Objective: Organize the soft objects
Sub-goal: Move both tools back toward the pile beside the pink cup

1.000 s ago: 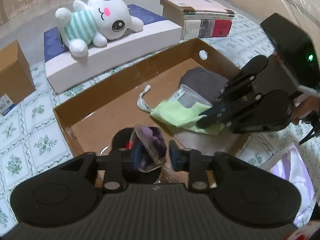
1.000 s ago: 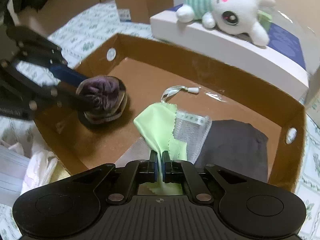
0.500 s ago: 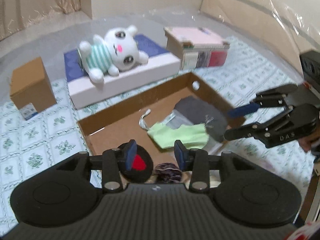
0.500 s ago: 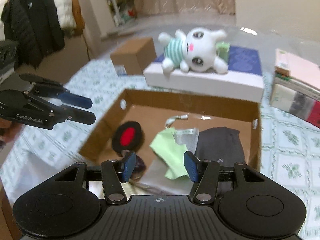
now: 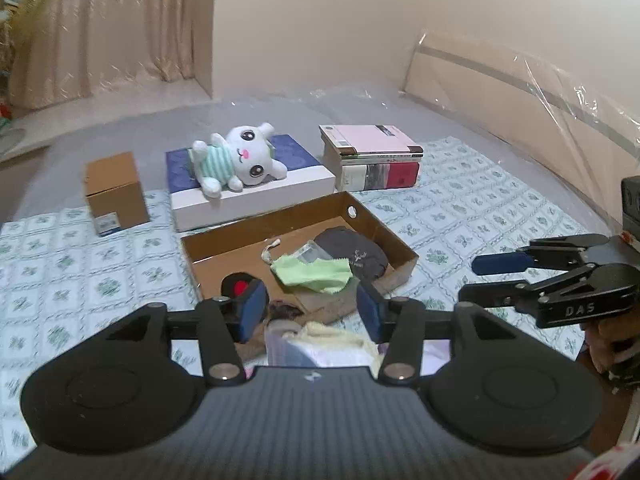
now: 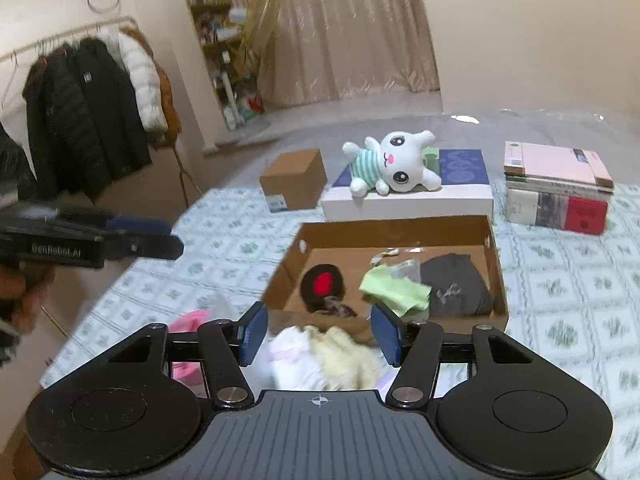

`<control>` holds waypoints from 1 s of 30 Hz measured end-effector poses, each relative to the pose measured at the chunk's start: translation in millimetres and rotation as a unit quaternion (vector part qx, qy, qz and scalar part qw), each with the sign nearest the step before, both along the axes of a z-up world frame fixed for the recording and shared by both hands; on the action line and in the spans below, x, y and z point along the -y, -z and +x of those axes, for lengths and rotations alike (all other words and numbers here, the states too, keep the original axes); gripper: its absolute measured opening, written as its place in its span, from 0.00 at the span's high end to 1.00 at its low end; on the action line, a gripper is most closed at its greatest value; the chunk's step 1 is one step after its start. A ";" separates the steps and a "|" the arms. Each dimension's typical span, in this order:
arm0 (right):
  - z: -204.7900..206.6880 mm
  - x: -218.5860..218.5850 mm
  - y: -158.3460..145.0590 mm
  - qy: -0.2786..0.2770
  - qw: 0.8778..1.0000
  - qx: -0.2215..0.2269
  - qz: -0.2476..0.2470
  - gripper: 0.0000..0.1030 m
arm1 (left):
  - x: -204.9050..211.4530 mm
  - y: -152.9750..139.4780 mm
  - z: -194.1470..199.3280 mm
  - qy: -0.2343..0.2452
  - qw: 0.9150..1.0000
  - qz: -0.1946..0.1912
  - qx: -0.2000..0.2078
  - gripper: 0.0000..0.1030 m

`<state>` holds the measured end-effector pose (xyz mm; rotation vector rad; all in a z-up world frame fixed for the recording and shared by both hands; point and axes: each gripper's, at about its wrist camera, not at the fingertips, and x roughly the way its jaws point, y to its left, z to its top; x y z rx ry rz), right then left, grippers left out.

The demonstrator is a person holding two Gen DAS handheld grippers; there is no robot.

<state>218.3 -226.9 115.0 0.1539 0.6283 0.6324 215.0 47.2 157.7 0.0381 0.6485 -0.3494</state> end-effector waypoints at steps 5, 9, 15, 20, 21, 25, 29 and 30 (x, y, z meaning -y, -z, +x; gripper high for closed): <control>-55.6 4.4 3.6 0.016 1.000 0.018 0.007 0.40 | -5.7 4.7 -59.8 -0.035 0.999 -0.021 0.023 0.52; -86.2 8.0 14.3 0.031 0.999 0.021 0.015 0.39 | -7.0 16.0 -102.7 -0.067 0.997 -0.031 0.039 0.50; -120.9 11.6 33.5 0.052 0.998 0.014 0.017 0.39 | -4.6 45.1 -149.8 -0.116 0.992 -0.042 0.040 0.49; -142.0 12.3 50.8 0.053 0.999 0.003 0.005 0.39 | -3.1 70.0 -171.7 -0.143 0.988 -0.047 0.021 0.49; -143.9 12.1 54.2 0.051 0.999 -0.001 0.004 0.39 | -2.8 74.0 -173.9 -0.142 0.989 -0.047 0.016 0.49; -148.4 13.9 63.0 0.054 0.998 -0.011 0.003 0.39 | -1.7 84.1 -179.7 -0.140 0.989 -0.045 0.001 0.49; -150.6 12.5 63.7 0.056 0.998 -0.007 -0.002 0.39 | -1.6 87.0 -178.4 -0.142 0.989 -0.047 -0.001 0.49; -150.9 11.7 63.5 0.055 0.998 -0.005 -0.004 0.39 | -1.0 87.6 -177.5 -0.142 0.989 -0.047 -0.001 0.49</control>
